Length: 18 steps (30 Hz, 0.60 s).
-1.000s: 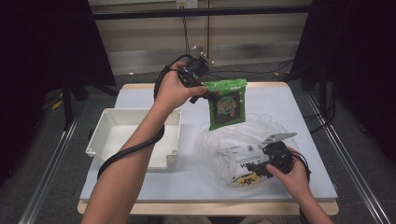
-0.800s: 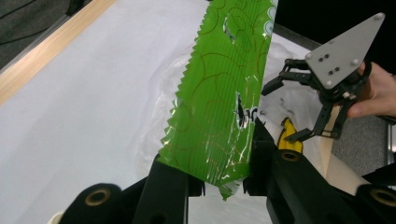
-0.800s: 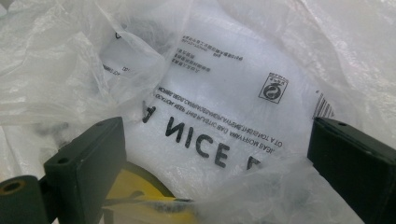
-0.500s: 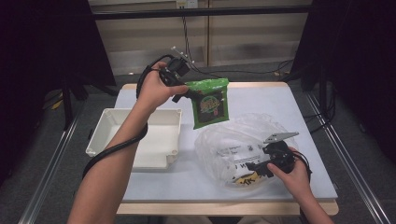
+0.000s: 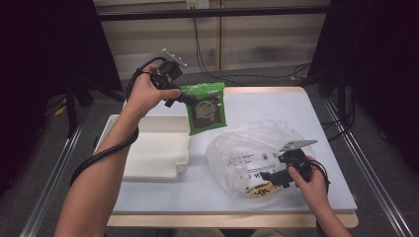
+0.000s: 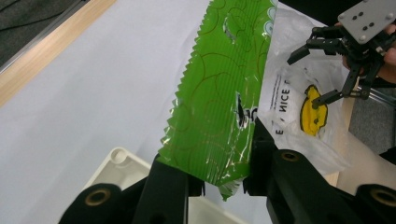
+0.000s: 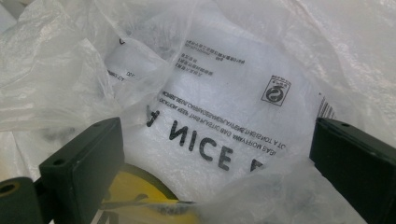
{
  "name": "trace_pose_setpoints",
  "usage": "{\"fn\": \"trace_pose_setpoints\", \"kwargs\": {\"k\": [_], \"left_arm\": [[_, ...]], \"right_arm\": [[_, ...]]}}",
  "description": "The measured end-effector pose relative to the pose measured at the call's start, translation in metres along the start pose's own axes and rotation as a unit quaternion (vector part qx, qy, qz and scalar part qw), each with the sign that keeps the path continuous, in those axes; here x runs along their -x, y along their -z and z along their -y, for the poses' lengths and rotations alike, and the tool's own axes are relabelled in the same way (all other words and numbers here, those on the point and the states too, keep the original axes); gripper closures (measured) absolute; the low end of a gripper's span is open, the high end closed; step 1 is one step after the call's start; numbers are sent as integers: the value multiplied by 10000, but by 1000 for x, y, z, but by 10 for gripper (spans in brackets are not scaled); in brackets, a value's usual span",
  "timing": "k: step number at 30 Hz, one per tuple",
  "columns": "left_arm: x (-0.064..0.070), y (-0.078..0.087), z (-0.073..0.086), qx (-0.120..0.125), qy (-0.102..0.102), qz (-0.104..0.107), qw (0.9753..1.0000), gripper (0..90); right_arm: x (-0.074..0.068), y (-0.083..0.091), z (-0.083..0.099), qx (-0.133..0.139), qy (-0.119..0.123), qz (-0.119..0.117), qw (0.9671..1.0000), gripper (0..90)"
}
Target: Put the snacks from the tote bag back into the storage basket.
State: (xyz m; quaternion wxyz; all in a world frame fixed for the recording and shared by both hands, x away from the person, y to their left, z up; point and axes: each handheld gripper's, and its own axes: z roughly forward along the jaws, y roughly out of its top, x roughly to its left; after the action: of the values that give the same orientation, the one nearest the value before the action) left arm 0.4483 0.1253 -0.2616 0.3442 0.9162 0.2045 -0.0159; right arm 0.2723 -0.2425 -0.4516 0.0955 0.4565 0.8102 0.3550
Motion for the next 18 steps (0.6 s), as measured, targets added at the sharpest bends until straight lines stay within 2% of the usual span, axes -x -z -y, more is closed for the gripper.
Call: {"fn": "trace_pose_setpoints", "kwargs": {"k": [6, 7, 9, 12, 14, 15, 18], "left_arm": [[-9, 11, 11, -31, -8, -42, 10000, 749], [-10, 13, 14, -57, -6, -72, 10000, 748], [-13, 13, 19, -110, 128, -59, 9998, 749], [-18, 16, 25, -252, 87, -87, 9996, 748], [-21, 16, 29, -140, 131, -75, 9998, 748], [-22, 18, 31, -216, 115, -106, 9996, 748], [-25, 21, 35, -167, 127, -98, 9997, 747]], "right_arm": [[-2, 0, -2, 8, 24, -30, 10000, 28], [-2, -1, -1, 19, 26, 3, 10000, 28], [-1, 0, -1, -2, 16, -1, 10000, 28], [-1, 0, 1, -15, -8, -10, 10000, 28], [-1, 0, 1, -51, -10, 23, 10000, 28], [-1, 0, 2, -42, -9, -5, 10000, 28], [0, 0, 2, -9, 9, -19, 10000, 28]]}}
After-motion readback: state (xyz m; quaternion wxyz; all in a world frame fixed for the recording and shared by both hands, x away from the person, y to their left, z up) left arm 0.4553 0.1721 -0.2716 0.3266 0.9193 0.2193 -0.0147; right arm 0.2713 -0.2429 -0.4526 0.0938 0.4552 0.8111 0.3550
